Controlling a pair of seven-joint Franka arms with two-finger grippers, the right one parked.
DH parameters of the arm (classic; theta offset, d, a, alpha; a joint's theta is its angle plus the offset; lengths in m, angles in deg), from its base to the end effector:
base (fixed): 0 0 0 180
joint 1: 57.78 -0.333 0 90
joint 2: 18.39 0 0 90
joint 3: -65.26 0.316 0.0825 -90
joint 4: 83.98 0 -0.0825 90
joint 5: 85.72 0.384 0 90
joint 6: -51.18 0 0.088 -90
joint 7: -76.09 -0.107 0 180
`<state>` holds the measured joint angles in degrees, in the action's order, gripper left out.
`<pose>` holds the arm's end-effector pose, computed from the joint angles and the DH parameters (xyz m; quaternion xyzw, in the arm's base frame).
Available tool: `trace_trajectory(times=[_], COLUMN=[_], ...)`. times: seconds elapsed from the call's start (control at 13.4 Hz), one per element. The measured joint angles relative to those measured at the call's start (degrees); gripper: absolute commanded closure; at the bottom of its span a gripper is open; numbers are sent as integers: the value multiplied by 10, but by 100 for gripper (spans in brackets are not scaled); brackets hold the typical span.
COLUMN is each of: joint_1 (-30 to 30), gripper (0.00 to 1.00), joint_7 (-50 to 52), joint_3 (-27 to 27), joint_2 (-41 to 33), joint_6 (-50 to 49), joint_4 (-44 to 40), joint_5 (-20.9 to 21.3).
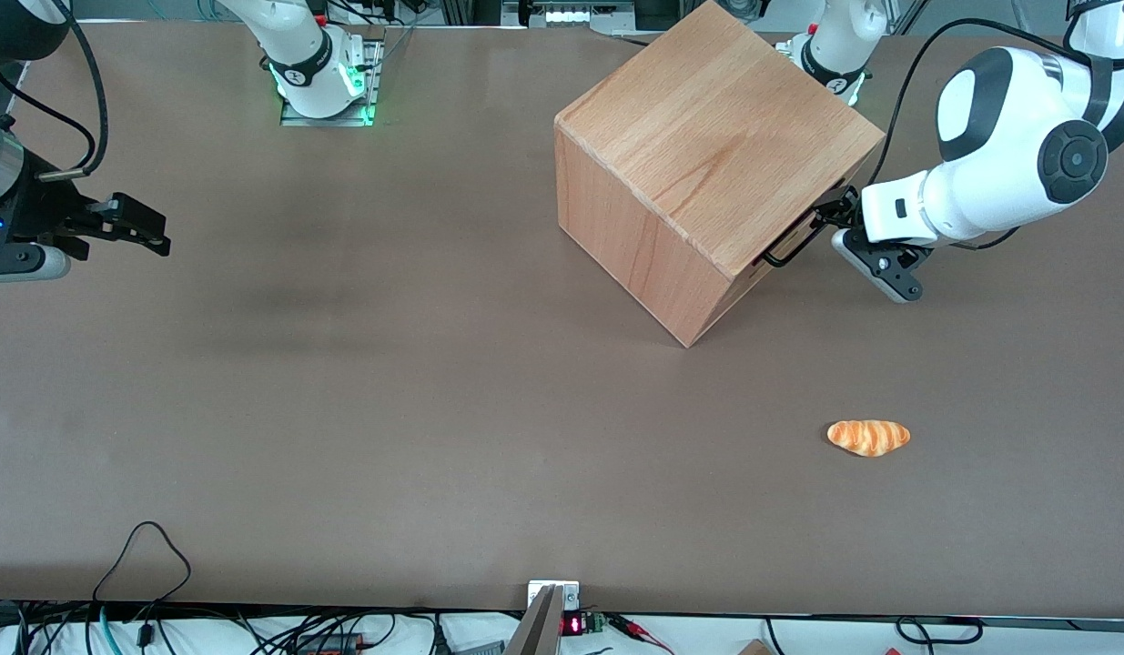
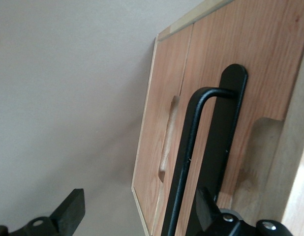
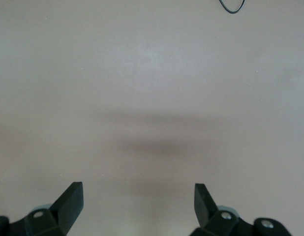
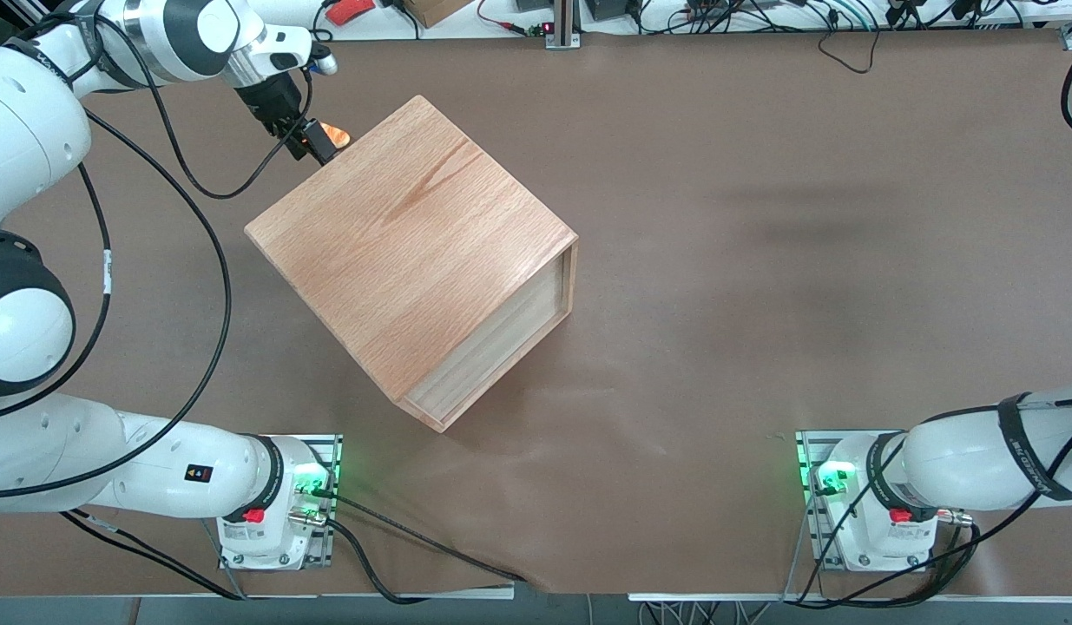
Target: Open top drawer with left arm
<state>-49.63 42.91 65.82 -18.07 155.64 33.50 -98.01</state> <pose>0.5173 -0.0865 0.4197 0.9391 -0.3078 -0.0905 0.1229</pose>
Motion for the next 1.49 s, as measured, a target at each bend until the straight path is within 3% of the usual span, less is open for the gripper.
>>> trace_trajectory(times=[1.49], joint_1=[-5], gripper=[0], joint_7=[-67], joint_3=[-5], joint_2=[3], joint_6=[56], joint_4=[37], joint_5=[-17])
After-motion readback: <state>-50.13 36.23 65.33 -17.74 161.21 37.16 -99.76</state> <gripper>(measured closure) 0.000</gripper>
